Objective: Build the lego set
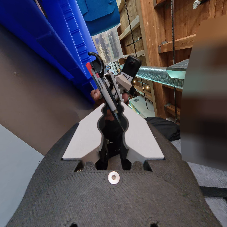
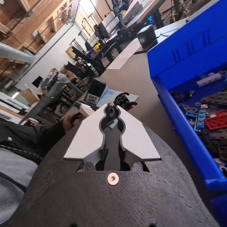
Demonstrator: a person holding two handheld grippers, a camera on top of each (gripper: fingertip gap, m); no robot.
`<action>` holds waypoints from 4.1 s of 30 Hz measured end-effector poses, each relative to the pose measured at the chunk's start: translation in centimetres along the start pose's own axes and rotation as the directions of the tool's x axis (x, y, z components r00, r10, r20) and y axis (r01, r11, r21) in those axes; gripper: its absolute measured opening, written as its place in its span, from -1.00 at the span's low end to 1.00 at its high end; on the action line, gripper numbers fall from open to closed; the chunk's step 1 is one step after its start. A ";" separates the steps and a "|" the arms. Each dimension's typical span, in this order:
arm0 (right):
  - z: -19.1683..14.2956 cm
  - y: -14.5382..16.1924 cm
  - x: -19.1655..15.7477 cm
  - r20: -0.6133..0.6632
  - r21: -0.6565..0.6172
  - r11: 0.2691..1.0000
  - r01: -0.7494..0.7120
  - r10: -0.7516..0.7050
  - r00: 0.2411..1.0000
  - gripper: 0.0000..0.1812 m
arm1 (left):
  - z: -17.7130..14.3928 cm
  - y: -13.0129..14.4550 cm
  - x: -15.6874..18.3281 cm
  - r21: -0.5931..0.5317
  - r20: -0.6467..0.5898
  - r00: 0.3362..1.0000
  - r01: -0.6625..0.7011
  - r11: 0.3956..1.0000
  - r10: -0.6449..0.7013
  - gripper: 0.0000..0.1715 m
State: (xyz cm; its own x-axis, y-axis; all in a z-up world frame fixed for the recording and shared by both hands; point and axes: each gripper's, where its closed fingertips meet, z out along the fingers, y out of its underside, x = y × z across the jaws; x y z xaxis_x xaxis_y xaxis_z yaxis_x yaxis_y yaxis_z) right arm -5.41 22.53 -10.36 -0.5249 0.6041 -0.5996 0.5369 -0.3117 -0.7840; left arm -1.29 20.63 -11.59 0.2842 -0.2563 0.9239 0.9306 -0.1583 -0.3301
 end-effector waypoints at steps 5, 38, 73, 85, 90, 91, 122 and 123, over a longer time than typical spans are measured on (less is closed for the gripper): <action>0.2 0.4 0.3 -0.123 -0.005 0.992 0.125 -0.125 0.985 -0.89 | 0.1 0.0 -0.1 0.020 -0.003 1.000 0.027 0.999 -0.027 -0.79; 0.7 0.8 1.4 -0.151 0.076 0.997 0.022 -0.010 0.988 -0.67 | -0.6 -1.5 -0.8 0.182 0.110 0.993 -0.061 0.981 0.041 -0.79; 1.2 1.3 -1.5 0.253 -0.010 0.923 -0.384 0.374 0.892 -0.83 | -1.5 -2.9 0.7 0.142 -0.006 1.000 -0.025 0.990 0.026 -0.79; 1.2 1.5 -1.3 0.205 -0.013 0.942 -0.335 0.330 0.921 -0.68 | -2.1 -3.3 0.4 0.171 0.015 1.000 -0.020 0.985 0.018 -0.82; 0.4 2.1 -0.9 0.083 -0.038 0.989 -0.145 0.148 0.986 -0.48 | -3.8 -4.1 0.7 0.212 0.074 0.997 -0.049 0.976 0.034 -0.82; 0.0 2.7 -0.5 0.031 -0.074 0.994 -0.077 0.079 0.996 -0.44 | -4.2 -4.2 0.8 0.224 0.083 0.996 -0.057 0.973 0.040 -0.82; -3.2 1.2 -8.1 0.225 0.089 0.711 0.698 -0.697 0.681 0.01 | -4.2 -7.9 2.4 0.198 0.241 0.934 -0.312 0.929 0.262 -0.82; -3.3 0.9 -7.6 0.211 0.079 0.721 0.688 -0.687 0.696 0.01 | -3.8 -8.4 2.0 0.185 0.240 0.931 -0.323 0.928 0.276 -0.82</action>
State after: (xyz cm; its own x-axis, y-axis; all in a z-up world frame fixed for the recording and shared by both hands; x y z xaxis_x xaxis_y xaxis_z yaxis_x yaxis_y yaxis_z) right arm 1.27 20.04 -5.99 -0.8731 0.4796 0.0873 -0.0263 0.1325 -0.9908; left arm -9.46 17.81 -7.69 0.5770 -0.0534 0.8150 0.8145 0.1121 -0.5693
